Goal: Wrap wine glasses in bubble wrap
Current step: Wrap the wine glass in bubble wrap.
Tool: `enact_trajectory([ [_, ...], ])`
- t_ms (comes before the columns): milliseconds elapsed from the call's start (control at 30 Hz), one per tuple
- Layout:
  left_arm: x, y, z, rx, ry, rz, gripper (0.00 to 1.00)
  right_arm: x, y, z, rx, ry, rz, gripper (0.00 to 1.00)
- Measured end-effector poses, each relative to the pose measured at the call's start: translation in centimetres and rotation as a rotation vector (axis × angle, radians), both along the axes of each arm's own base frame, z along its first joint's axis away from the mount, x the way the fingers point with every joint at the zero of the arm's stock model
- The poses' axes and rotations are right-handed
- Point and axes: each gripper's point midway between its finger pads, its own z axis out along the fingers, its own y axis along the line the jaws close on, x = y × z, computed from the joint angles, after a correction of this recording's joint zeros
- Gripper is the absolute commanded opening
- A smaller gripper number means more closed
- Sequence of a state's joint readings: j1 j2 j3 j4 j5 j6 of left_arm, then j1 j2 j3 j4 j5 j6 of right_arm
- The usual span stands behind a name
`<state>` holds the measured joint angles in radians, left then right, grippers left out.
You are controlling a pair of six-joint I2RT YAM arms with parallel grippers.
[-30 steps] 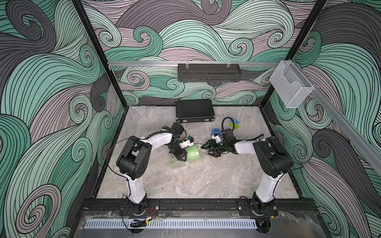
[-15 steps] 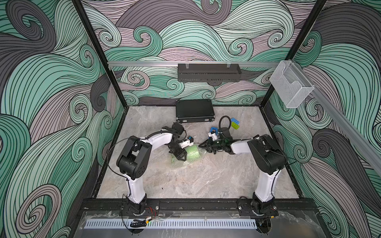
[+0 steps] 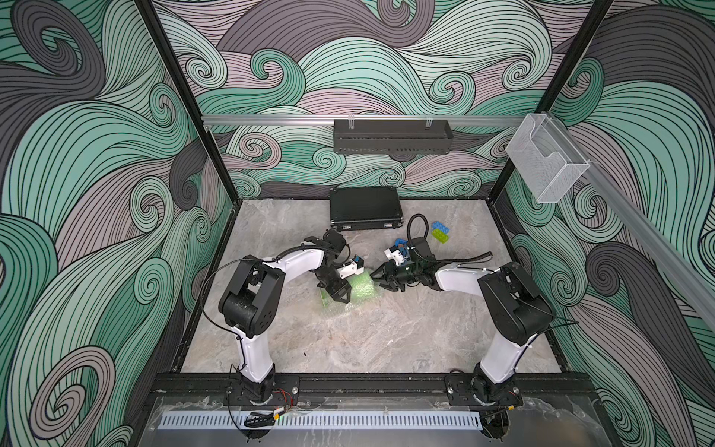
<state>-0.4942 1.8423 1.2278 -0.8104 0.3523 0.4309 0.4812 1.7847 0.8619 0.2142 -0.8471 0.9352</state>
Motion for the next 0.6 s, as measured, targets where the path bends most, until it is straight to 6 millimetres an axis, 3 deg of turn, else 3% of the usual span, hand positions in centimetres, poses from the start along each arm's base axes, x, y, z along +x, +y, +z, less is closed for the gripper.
enact_trajectory([
  [367, -0.21, 0.12, 0.00, 0.004, 0.008, -0.003, 0.51, 0.16, 0.36, 0.44, 0.103, 0.025, -0.017, 0.66],
  [600, -0.09, 0.10, 0.01, 0.004, 0.003, -0.003, 0.51, 0.37, -0.36, 0.75, 0.135, 0.033, -0.018, 0.68],
])
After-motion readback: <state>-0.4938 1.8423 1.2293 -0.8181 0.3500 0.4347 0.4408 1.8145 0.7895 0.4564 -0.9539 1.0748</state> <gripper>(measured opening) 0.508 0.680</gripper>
